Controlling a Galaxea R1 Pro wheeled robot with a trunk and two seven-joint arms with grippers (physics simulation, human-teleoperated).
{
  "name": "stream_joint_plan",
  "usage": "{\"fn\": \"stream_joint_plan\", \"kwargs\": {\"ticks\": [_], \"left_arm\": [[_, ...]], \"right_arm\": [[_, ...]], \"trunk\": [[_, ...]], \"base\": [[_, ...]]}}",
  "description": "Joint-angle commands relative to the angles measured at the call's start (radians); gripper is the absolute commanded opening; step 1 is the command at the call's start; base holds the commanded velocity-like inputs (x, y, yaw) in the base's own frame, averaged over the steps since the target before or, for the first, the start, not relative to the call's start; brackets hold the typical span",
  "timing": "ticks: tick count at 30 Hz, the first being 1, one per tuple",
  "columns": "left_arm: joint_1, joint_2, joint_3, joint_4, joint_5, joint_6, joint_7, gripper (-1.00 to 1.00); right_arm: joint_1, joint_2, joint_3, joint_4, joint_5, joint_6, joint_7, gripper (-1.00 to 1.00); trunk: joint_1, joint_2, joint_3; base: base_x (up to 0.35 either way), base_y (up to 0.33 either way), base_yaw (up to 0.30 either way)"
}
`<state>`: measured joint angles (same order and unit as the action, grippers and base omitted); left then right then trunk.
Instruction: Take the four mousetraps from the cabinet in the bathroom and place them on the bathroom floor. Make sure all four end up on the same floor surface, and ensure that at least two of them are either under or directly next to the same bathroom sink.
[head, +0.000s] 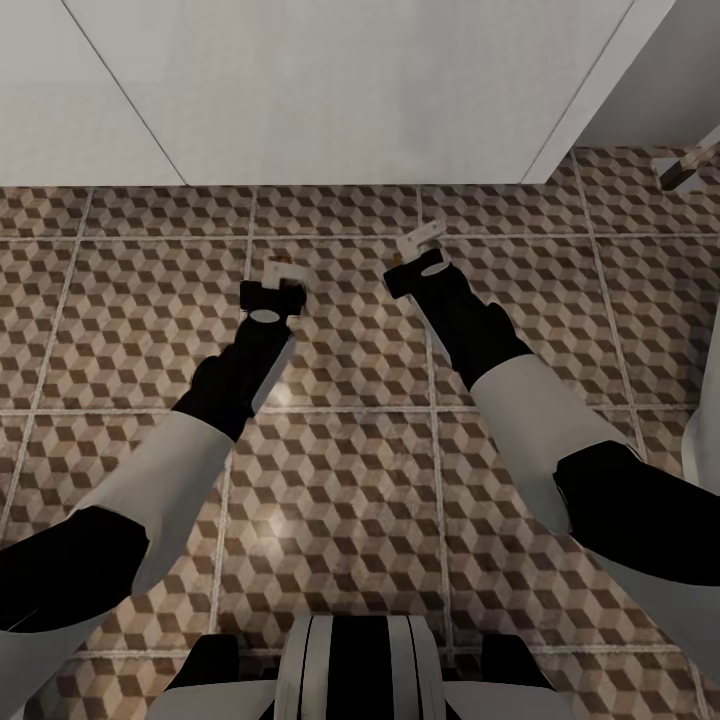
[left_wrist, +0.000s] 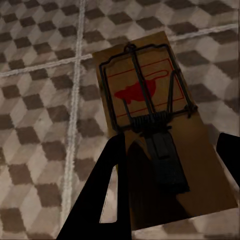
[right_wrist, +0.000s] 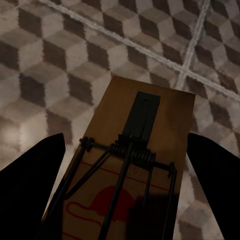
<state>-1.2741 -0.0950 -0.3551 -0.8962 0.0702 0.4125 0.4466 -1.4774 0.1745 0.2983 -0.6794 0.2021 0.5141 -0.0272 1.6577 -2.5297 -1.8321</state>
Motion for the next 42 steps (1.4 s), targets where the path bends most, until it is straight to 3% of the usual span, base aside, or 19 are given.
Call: {"fn": "stream_joint_plan", "kwargs": {"ticks": [1,7,42], "left_arm": [[-0.001,0.003,-0.005,-0.021,0.007,-0.003,0.01,-1.0],[-0.001,0.004,-0.01,-0.079,0.005,-0.009,0.013,-1.0],[0.046,0.005,-0.012,-0.101,0.005,-0.009,0.014,-1.0]], "right_arm": [[0.0,0.0,0.002,0.0,0.003,0.006,-0.003,-1.0],[0.0,0.0,0.002,0.0,0.004,0.006,-0.006,-1.0],[0.002,0.0,0.002,0.018,0.003,0.007,-0.005,-1.0]], "trunk": [[0.0,0.0,-0.001],[0.0,0.0,-0.001],[0.0,0.0,-0.001]], "base": [[0.0,0.0,0.0],[0.0,0.0,0.0],[0.013,0.0,0.0]]}}
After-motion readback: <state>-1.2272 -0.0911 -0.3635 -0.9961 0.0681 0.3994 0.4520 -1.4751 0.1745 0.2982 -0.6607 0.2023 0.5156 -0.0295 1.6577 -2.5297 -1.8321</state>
